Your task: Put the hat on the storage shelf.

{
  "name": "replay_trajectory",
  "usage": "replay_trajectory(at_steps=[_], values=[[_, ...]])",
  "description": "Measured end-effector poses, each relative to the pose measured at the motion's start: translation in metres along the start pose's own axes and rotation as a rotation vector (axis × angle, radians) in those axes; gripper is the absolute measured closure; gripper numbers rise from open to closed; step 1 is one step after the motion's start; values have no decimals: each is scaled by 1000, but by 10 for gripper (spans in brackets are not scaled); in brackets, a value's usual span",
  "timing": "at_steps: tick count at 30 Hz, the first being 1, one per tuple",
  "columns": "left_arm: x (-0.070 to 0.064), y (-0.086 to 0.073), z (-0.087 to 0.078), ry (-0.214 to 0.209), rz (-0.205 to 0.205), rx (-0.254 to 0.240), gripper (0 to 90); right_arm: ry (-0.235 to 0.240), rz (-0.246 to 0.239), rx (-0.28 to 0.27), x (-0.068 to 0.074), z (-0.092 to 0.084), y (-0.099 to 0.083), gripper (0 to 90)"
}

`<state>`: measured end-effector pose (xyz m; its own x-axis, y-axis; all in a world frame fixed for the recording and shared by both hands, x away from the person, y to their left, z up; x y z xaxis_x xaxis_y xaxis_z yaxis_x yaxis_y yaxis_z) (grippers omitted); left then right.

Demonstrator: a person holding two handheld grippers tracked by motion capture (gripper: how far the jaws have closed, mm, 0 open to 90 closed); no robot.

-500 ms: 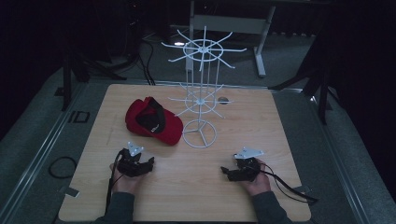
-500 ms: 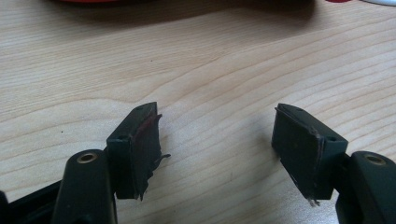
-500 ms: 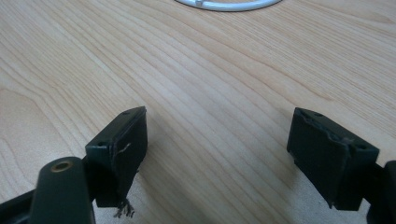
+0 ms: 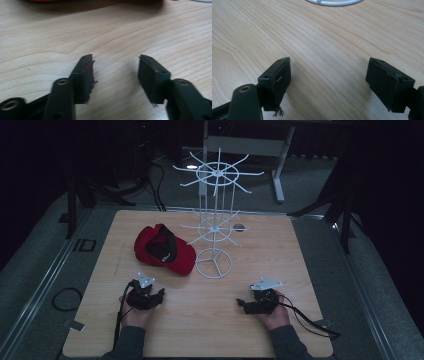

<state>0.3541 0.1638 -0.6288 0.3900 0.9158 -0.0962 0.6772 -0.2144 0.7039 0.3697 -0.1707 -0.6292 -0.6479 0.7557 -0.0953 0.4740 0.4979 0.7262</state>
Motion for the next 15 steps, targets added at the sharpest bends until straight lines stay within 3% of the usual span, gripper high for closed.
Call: replay_trajectory(at_steps=[4, 10, 15], values=[[-2, 0, -1, -12, -11, 2, 509, 0, 0, 0, 0, 0, 0, 200], [-9, 5, -8, -71, -41, -28, 509, 0, 1, 1, 0, 0, 0, 200], [-18, 14, -15, -100, -23, -56, 505, 0, 1, 0, 0, 0, 0, 200]])
Point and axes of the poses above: each handheld gripper's, and its own axes: z roughly forward along the jaws, y roughly out of its top, x roughly to its left, the point moved 9 cm from there along z, roughly forward along the jaws, and after that the axes turned 7 degrees about -y, right-handed, at the moved point
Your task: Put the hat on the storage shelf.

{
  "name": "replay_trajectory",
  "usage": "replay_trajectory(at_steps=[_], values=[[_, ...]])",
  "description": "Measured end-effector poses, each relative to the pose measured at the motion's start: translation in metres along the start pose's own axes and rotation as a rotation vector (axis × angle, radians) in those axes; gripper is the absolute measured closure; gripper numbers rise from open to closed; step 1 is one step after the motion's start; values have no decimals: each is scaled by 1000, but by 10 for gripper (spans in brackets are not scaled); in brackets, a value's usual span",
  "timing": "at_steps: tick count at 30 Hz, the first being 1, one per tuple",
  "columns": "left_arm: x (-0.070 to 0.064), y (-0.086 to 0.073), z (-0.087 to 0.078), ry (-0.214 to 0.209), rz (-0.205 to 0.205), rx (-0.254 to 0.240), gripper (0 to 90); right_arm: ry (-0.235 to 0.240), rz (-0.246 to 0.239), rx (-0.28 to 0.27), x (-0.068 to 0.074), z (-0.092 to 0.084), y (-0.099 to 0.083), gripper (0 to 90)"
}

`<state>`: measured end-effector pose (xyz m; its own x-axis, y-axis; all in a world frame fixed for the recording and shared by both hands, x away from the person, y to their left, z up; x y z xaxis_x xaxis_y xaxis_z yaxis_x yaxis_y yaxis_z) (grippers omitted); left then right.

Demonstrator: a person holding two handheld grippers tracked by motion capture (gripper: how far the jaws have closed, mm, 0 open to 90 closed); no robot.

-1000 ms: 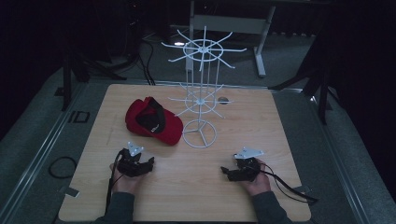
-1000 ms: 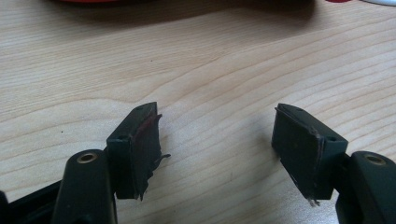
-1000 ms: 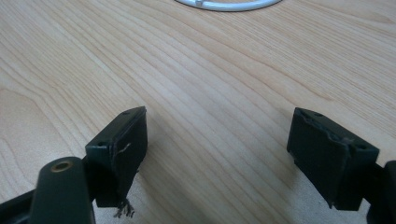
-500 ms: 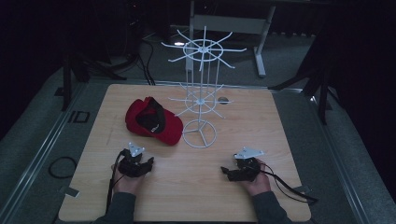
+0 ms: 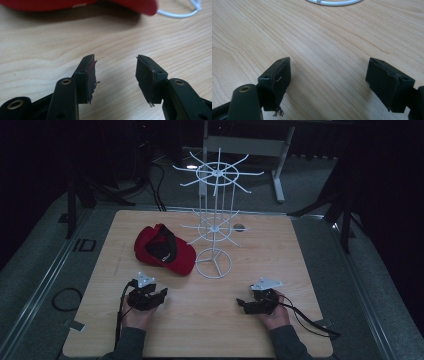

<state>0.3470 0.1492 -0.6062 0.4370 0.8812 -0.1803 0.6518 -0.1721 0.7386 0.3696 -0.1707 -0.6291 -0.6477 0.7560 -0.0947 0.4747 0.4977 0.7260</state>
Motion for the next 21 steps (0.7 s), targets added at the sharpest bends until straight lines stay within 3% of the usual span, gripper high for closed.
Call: replay_trajectory(at_steps=[7, 9, 10, 13, 18, 21], values=[[-15, 14, -6, -45, 37, -31, 611, 0, -1, -1, 0, 0, 0, 200], [-25, 20, -3, -85, 56, -28, 649, 0, -2, -1, 0, 0, 0, 200], [-25, 20, -3, -85, 56, -28, 664, 0, -2, -1, 0, 0, 0, 200], [-37, 28, 5, -110, 92, -23, 704, 0, -1, -1, 0, 0, 0, 200], [-49, 40, 20, -130, 137, -21, 876, 0, -1, -1, 0, 0, 0, 200], [-56, 45, 32, -145, 160, -9, 900, 0, -1, -1, 0, 0, 0, 200]])
Point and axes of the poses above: each handheld gripper's, and its own axes: z roughly forward along the jaws, y roughly out of its top, x roughly to its left, the point moved 9 cm from there along z, roughly forward along the jaws, and after that the axes turned 7 degrees about -y, right-handed, at the moved point
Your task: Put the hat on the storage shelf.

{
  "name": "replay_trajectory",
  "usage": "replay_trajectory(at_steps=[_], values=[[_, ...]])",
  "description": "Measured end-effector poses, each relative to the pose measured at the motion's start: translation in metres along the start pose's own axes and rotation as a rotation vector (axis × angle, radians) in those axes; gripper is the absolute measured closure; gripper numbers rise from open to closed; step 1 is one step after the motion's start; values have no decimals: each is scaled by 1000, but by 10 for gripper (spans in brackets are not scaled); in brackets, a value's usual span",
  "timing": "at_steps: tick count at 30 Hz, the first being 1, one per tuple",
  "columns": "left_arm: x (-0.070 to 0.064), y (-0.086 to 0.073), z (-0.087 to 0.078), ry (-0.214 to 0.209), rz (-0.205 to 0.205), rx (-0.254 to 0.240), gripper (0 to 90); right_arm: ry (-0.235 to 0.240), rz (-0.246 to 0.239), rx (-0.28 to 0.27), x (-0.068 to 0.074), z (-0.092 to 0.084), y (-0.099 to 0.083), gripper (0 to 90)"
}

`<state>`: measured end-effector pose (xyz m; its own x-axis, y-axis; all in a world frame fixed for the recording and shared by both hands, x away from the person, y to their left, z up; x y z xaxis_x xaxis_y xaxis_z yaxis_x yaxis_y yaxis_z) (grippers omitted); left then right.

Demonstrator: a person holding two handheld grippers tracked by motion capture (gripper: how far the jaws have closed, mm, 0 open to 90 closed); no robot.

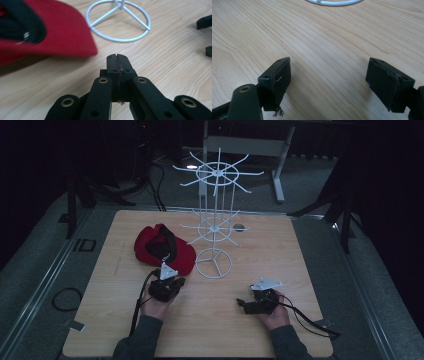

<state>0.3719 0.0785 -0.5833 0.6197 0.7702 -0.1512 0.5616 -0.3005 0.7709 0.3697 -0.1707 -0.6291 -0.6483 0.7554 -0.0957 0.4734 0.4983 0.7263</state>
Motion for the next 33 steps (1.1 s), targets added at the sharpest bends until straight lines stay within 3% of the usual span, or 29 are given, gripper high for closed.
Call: replay_trajectory(at_steps=[4, 5, 11, 19, 28, 33], values=[[1, 3, 8, 5, 1, 12, 900, 0, 0, 0, 0, 0, 0, 200], [5, 5, 18, 16, -1, 28, 900, 0, 0, 0, 0, 0, 0, 199], [16, 1, 24, 47, -14, 54, 900, 0, 0, 0, 0, 0, 0, 199], [29, -2, 14, 75, -29, 44, 900, 2, -2, 0, 0, 0, 0, 199], [50, -9, -1, 111, -95, 33, 900, 2, -3, 0, 0, 0, 0, 199], [74, -18, -19, 161, -161, 31, 900, 2, -1, 2, 0, 0, 0, 199]])
Point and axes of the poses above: each handheld gripper's, and its own axes: z roughly forward along the jaws, y roughly out of its top, x roughly to its left, the point moved 9 cm from there along z, roughly forward along the jaws, and after that the axes turned 7 degrees about -y, right-handed, at the moved point
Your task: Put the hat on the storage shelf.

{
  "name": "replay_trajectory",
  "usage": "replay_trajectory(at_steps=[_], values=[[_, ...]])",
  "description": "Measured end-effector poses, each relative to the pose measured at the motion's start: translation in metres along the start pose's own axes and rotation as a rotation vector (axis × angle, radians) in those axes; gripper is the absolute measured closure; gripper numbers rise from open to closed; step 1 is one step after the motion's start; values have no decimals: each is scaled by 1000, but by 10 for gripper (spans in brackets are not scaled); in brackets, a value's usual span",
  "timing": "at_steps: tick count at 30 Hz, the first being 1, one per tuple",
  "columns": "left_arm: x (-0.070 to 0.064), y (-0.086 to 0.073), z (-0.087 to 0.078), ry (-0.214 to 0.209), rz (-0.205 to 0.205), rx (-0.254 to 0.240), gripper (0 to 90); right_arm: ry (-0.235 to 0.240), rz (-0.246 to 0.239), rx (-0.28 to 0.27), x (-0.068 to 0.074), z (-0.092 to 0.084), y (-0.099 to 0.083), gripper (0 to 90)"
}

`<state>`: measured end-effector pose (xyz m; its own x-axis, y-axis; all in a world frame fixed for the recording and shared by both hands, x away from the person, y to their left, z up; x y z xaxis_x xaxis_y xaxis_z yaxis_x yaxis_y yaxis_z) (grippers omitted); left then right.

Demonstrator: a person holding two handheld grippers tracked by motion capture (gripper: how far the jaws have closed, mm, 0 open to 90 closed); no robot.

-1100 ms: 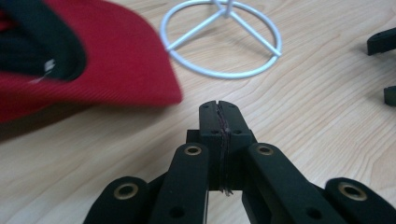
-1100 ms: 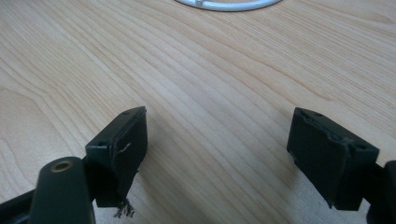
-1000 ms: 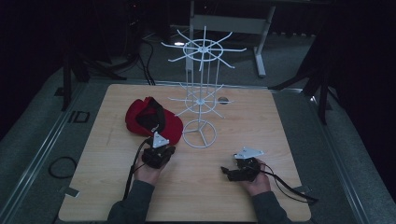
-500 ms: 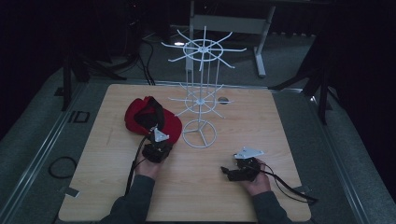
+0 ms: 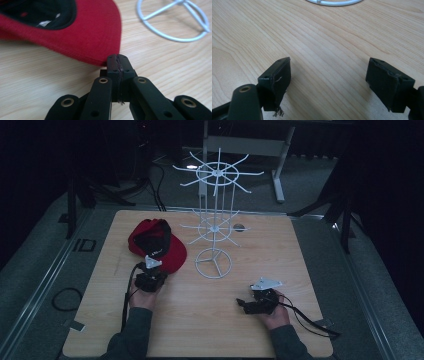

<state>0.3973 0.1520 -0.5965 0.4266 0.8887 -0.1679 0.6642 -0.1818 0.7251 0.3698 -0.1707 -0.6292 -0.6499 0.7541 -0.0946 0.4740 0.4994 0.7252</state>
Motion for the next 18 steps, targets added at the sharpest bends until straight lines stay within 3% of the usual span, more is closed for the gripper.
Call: replay_trajectory(at_steps=[9, 11, 18], values=[[14, -5, -22, 6, -42, -16, 830, 0, 0, 0, 0, 0, 0, 200], [17, -3, -28, 18, -58, -26, 766, 0, 0, 0, 0, 0, 0, 200], [22, 4, -26, -1, -106, -48, 597, 0, 0, 0, 0, 0, 0, 200]])
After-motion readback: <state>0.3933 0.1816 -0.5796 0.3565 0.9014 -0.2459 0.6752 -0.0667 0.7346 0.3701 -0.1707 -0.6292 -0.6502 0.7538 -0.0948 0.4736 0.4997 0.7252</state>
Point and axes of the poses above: each handheld gripper's, and its own axes: z roughly forward along the jaws, y roughly out of its top, x roughly to its left, the point moved 9 cm from there along z, roughly forward along the jaws, and after that the axes turned 7 degrees about -y, right-handed, at the moved point
